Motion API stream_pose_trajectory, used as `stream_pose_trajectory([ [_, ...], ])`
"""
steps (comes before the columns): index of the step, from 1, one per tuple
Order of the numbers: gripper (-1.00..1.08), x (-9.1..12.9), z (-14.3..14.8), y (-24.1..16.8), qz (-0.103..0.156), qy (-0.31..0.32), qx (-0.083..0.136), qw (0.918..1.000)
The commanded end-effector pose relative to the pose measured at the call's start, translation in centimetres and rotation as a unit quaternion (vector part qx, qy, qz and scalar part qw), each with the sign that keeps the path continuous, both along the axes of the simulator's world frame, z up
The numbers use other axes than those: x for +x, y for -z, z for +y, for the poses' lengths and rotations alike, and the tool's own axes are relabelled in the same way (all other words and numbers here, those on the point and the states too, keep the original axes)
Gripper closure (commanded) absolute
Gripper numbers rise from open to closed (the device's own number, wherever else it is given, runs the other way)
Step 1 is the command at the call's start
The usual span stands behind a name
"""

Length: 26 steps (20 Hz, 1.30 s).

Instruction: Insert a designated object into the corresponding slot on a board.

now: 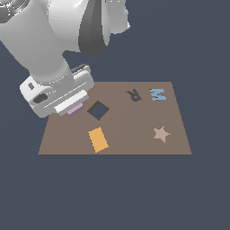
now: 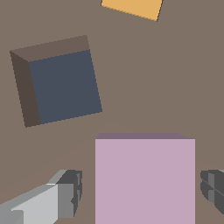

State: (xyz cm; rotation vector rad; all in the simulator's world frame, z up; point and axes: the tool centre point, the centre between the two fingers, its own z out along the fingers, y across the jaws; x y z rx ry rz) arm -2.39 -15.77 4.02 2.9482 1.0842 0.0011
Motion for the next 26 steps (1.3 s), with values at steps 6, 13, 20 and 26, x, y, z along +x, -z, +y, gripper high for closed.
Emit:
stream_pose_trajectory([
  [6,1.08,-0.03,-0.01,1.03,0.0,-0.001,0.0,1.0],
  [13,1.08,-0.03,-0.01,1.03,0.0,-0.001,0.0,1.0],
  [20,1.08,-0.02,-0.01,0.71,0.001,-0.001,0.0,1.0],
  [26,1.08,0.14,0.08,0.69,0.001,-0.016,0.0,0.9999],
])
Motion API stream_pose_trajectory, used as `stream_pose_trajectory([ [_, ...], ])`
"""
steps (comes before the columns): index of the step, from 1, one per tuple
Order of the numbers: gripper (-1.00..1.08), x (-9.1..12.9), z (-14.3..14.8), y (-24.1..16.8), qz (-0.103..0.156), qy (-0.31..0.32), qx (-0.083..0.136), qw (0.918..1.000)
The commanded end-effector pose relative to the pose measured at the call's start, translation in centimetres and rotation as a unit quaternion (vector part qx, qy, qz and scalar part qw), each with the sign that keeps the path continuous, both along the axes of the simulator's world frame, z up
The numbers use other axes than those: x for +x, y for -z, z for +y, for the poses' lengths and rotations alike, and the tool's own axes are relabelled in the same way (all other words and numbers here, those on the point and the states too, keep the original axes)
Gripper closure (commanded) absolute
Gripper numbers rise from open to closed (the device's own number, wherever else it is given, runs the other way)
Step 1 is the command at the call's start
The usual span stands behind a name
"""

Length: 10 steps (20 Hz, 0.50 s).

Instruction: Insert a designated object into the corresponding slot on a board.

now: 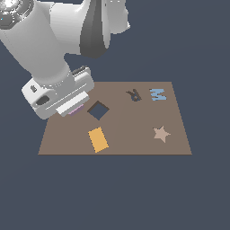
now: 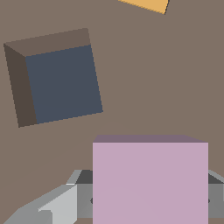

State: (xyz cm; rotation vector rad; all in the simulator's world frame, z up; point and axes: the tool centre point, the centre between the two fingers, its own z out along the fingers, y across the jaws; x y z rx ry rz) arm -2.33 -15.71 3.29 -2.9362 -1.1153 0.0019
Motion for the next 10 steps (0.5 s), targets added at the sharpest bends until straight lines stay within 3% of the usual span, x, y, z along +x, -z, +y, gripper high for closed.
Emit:
stream_pose_trajectory([
  [1,1.08,0.14,0.06,-0.05,0.0,-0.011,0.0,0.9999],
  [10,1.08,1.0,0.68,-0.13,-0.001,-0.097,0.0,0.9953],
])
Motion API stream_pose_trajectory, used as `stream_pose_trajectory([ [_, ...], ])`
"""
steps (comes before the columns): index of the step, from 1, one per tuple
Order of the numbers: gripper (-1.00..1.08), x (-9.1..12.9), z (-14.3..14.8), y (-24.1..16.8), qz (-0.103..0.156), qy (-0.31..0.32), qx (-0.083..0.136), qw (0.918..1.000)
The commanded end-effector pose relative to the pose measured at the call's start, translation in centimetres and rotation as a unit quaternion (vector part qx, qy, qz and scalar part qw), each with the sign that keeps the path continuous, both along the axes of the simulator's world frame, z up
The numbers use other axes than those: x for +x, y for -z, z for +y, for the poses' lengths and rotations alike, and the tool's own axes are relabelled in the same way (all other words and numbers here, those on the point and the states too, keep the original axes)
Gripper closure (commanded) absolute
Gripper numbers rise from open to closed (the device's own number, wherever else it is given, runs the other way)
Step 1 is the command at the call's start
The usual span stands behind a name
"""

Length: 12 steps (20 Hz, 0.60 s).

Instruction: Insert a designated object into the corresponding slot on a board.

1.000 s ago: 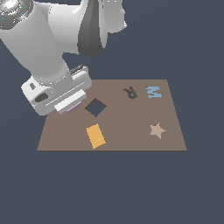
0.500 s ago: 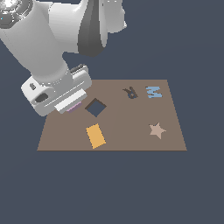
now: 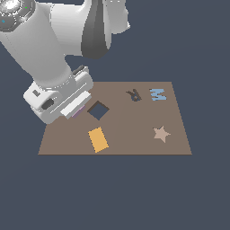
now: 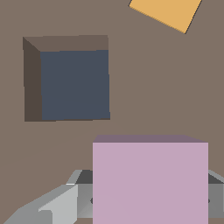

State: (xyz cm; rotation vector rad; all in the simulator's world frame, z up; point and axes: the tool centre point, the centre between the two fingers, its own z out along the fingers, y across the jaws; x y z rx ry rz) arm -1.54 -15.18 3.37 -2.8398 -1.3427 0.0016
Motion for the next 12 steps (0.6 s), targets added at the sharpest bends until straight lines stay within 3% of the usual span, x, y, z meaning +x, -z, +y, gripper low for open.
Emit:
stream_pose_trajectory([
  [1,1.08,0.3,0.3,-0.1,0.0,-0.032,0.0,0.9995],
  [7,1.08,1.2,1.2,-0.2,-0.001,-0.132,0.0,0.9912],
  [12,1.08,1.8,2.3,-0.3,-0.001,-0.238,0.0,0.9713],
])
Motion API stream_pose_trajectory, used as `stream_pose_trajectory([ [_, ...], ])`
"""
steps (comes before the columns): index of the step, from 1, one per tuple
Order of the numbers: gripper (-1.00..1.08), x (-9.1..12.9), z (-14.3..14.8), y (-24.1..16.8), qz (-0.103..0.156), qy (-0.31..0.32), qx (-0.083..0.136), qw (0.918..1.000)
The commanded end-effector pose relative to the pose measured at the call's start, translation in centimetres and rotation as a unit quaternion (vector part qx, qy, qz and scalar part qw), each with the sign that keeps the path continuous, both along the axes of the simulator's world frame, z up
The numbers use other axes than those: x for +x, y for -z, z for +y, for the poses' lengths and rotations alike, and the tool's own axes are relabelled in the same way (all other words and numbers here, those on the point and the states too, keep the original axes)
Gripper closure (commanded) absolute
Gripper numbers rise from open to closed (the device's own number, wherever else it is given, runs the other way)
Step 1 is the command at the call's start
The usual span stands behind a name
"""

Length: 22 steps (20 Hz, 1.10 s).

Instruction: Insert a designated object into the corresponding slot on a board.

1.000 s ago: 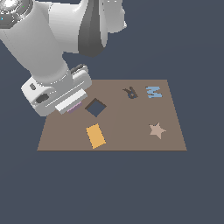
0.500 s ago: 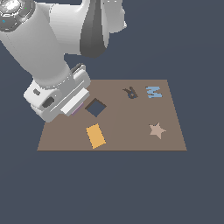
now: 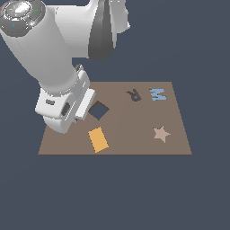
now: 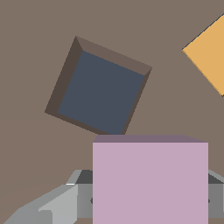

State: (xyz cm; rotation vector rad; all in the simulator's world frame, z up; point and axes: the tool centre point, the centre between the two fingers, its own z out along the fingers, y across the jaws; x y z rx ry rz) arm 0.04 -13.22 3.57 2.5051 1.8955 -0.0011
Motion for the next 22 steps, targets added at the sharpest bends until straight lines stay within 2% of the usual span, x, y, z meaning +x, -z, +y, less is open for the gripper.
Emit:
stream_pose_trajectory([
  [1,1.08,0.3,0.6,-0.1,0.0,-0.058,0.0,0.9983],
  [5,1.08,0.6,1.8,-0.2,0.0,-0.151,0.0,0.9886],
  [9,1.08,0.7,3.0,-0.3,0.0,-0.243,0.0,0.9701],
  [15,1.08,0.4,4.6,-0.4,0.0,-0.366,0.0,0.9306],
  [22,1.08,-0.2,5.9,-0.4,0.0,-0.468,0.0,0.8835],
])
